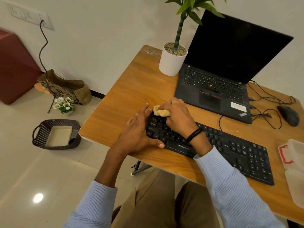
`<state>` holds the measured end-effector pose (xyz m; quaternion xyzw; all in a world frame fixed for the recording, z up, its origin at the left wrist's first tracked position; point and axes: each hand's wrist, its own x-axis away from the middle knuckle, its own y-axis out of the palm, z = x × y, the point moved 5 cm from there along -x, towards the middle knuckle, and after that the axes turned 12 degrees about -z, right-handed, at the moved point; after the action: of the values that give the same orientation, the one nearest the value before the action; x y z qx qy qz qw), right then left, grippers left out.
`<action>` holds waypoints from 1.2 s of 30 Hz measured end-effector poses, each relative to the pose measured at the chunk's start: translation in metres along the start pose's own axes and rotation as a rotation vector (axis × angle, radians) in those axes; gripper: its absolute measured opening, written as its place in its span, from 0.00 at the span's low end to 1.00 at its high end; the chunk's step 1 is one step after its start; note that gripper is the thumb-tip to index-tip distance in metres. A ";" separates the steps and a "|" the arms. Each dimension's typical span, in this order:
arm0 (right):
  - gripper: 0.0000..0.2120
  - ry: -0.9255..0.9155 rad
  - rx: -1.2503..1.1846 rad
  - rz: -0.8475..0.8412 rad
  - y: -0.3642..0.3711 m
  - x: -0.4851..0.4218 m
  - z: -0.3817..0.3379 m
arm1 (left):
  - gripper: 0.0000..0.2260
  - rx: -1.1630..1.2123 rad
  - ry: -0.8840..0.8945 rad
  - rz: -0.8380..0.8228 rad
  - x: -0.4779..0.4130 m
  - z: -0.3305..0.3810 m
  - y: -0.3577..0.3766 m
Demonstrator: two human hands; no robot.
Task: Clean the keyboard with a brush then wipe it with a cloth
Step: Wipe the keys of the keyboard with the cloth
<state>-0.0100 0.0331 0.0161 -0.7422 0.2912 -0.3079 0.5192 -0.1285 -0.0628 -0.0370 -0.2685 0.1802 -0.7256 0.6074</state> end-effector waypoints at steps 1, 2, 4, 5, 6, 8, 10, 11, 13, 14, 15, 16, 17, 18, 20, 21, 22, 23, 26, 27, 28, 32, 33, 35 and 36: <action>0.20 0.026 -0.025 0.014 -0.003 -0.002 0.005 | 0.64 0.001 -0.002 0.002 0.000 0.000 0.000; 0.19 0.062 -0.044 0.053 -0.005 -0.005 0.010 | 0.64 0.000 -0.003 0.003 0.000 0.001 0.000; 0.18 0.088 -0.050 0.130 -0.006 -0.007 0.009 | 0.64 -0.007 -0.002 0.008 0.000 0.001 0.000; 0.19 0.057 -0.050 0.132 -0.003 -0.007 0.004 | 0.64 -0.011 0.000 0.010 0.000 0.001 0.000; 0.19 0.013 -0.053 0.119 0.002 -0.006 -0.001 | 0.64 -0.013 -0.001 0.012 0.000 0.001 0.000; 0.20 -0.028 -0.057 0.090 0.005 -0.003 -0.004 | 0.63 -0.014 -0.001 0.013 0.000 0.000 0.001; 0.20 -0.008 -0.039 0.047 0.002 -0.002 0.002 | 0.63 -0.012 -0.004 0.008 -0.001 -0.001 0.001; 0.20 0.005 -0.026 0.019 -0.001 -0.002 0.005 | 0.64 -0.013 -0.004 0.008 -0.001 -0.002 0.001; 0.18 0.051 -0.017 0.004 -0.007 -0.002 0.012 | 0.64 -0.009 0.003 0.006 -0.001 -0.003 0.001; 0.17 0.099 -0.027 0.046 -0.011 -0.003 0.016 | 0.64 -0.007 0.009 0.005 -0.001 -0.004 0.001; 0.16 0.156 -0.033 0.109 -0.015 -0.004 0.019 | 0.64 -0.007 0.014 0.003 -0.002 -0.004 0.001; 0.16 0.203 -0.025 0.170 -0.017 -0.004 0.019 | 0.64 -0.005 0.018 -0.003 -0.001 -0.005 0.001; 0.16 0.221 -0.007 0.203 -0.016 -0.005 0.017 | 0.64 -0.003 0.025 -0.011 -0.001 -0.006 0.002; 0.17 0.207 0.011 0.203 -0.013 -0.006 0.012 | 0.64 -0.004 0.030 -0.019 -0.001 -0.007 0.002; 0.21 0.122 0.034 0.129 -0.001 -0.006 -0.002 | 0.65 -0.006 0.031 -0.027 -0.001 -0.009 0.002; 0.22 0.076 0.045 0.099 0.003 -0.004 -0.008 | 0.65 -0.004 0.029 -0.027 -0.001 -0.009 0.001; 0.23 0.037 0.056 0.081 0.006 0.000 -0.013 | 0.65 -0.002 0.029 -0.025 -0.001 -0.010 0.001; 0.24 0.004 0.057 0.070 0.008 0.005 -0.016 | 0.65 0.002 0.031 -0.023 -0.001 -0.010 0.001; 0.23 -0.095 0.031 0.002 0.008 0.020 -0.017 | 0.65 0.001 0.034 -0.020 -0.001 -0.010 0.002; 0.23 -0.115 0.026 -0.015 0.006 0.021 -0.015 | 0.66 -0.001 0.034 -0.020 -0.001 -0.011 0.002; 0.23 -0.116 0.025 -0.011 0.004 0.020 -0.012 | 0.66 -0.004 0.035 -0.020 -0.001 -0.010 0.002; 0.22 -0.021 0.058 0.093 -0.003 0.006 -0.012 | 0.65 -0.005 0.044 -0.024 -0.001 -0.010 0.003; 0.22 -0.016 0.084 0.089 0.000 0.005 -0.017 | 0.65 -0.003 0.045 -0.022 -0.001 -0.010 0.003; 0.22 -0.035 0.138 0.078 0.009 0.010 -0.028 | 0.64 -0.004 0.052 -0.018 -0.001 -0.009 0.003; 0.22 -0.052 0.157 0.075 0.012 0.015 -0.033 | 0.64 -0.007 0.055 -0.009 0.000 -0.010 0.003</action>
<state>-0.0272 -0.0010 0.0160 -0.6955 0.2800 -0.2907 0.5945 -0.1317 -0.0637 -0.0466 -0.2512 0.1983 -0.7348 0.5981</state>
